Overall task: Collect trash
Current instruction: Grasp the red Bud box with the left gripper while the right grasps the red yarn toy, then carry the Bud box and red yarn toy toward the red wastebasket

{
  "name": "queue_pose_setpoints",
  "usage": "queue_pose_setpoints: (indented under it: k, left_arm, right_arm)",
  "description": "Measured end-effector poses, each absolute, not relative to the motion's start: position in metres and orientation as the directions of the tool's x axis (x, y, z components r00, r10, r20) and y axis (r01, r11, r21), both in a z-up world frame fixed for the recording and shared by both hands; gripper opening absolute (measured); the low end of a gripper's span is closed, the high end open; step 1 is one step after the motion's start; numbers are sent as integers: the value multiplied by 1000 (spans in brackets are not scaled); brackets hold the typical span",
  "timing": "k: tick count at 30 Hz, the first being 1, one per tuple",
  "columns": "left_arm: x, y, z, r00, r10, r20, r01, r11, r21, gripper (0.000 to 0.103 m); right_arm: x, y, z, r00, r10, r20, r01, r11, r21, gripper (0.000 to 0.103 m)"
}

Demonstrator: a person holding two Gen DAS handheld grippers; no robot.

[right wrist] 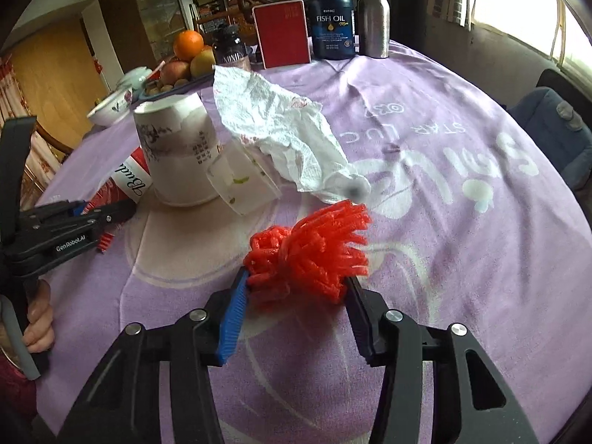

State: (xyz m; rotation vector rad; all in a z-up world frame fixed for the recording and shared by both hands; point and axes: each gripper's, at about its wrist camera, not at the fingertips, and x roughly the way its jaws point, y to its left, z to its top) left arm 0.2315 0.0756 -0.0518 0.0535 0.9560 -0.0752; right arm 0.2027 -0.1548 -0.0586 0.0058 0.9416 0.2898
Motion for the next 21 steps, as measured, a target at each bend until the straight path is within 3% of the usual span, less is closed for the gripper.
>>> queue_pose_setpoints:
  k: [11,21]
  left_arm:
    - [223,83,-23,650,-74,-756,82,996,-27,25]
    - [192,85,18,761,-72,-644,82,997,-14,25]
  right_arm:
    - [192,-158,-46,613,291,-735,-268,951,153,41]
    - [129,-176,-20,752,197,-629,-189,979,81,41]
